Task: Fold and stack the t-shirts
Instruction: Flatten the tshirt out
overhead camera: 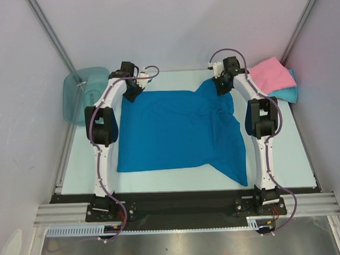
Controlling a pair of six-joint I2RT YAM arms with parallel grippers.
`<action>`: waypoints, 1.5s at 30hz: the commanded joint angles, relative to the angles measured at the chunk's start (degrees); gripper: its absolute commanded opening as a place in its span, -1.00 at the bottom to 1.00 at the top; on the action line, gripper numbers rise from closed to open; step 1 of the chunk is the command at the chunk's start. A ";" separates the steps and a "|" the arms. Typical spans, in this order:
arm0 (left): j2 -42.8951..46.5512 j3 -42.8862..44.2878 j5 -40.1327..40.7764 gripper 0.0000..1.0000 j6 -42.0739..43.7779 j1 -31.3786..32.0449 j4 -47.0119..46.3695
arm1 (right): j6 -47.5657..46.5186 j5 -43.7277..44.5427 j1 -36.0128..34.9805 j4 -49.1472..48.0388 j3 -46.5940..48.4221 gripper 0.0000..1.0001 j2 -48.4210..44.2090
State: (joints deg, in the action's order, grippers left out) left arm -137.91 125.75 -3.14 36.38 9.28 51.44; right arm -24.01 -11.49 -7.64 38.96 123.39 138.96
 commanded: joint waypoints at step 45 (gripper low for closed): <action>-14.14 9.24 28.70 -0.99 12.48 2.15 -17.15 | -20.46 24.05 2.28 -31.74 4.05 -1.00 13.00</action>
State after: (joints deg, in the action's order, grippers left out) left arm -150.65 133.12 22.28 46.13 11.62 38.63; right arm -40.60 9.30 -5.58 13.26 125.51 149.18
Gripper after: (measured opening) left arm 0.005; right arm 0.009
